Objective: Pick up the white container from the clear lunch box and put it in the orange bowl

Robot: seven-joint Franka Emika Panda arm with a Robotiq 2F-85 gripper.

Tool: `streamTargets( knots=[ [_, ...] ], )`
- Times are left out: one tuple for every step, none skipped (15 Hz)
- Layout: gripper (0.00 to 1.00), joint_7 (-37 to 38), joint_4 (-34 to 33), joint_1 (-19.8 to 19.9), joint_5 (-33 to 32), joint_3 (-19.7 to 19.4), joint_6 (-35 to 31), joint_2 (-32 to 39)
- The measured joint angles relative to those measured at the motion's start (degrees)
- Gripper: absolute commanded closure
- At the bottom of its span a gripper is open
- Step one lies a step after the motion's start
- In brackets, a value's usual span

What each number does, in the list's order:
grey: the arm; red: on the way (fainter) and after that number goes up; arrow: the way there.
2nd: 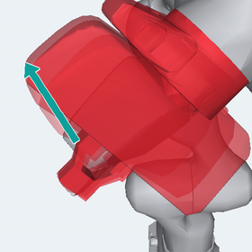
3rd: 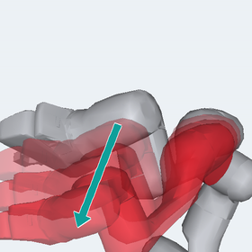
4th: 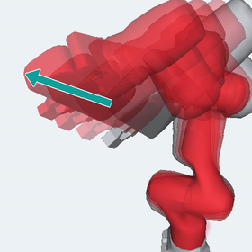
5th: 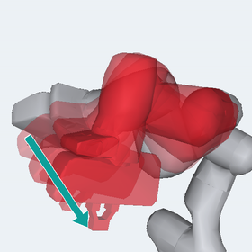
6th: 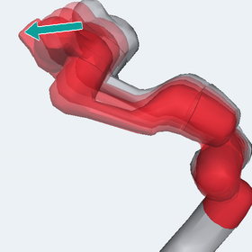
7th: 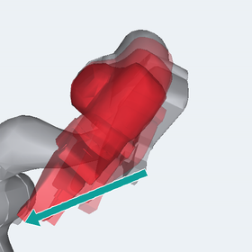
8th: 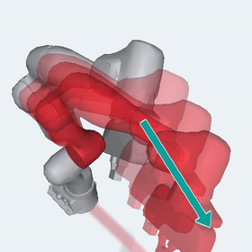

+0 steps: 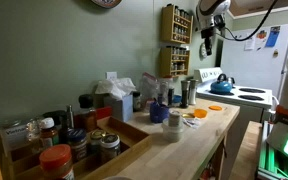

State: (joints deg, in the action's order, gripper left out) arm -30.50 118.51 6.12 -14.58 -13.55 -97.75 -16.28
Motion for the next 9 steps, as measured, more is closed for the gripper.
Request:
streamTargets(
  knots=[
    [0.00,0.0,0.0,0.0,0.0,0.0,0.0,0.0],
    [0.00,0.0,0.0,0.0,0.0,0.0,0.0,0.0],
    [0.00,0.0,0.0,0.0,0.0,0.0,0.0,0.0],
    [0.00,0.0,0.0,0.0,0.0,0.0,0.0,0.0],
    [0.00,0.0,0.0,0.0,0.0,0.0,0.0,0.0],
    [0.00,0.0,0.0,0.0,0.7,0.1,0.1,-0.1],
    [0.00,0.0,0.1,-0.2,1.9,0.4,0.5,-0.7],
    [0.00,0.0,0.4,-0.6,3.6,0.9,1.8,-1.8],
    [0.00,0.0,1.1,-1.0,5.4,1.6,3.7,-3.4]
  ],
)
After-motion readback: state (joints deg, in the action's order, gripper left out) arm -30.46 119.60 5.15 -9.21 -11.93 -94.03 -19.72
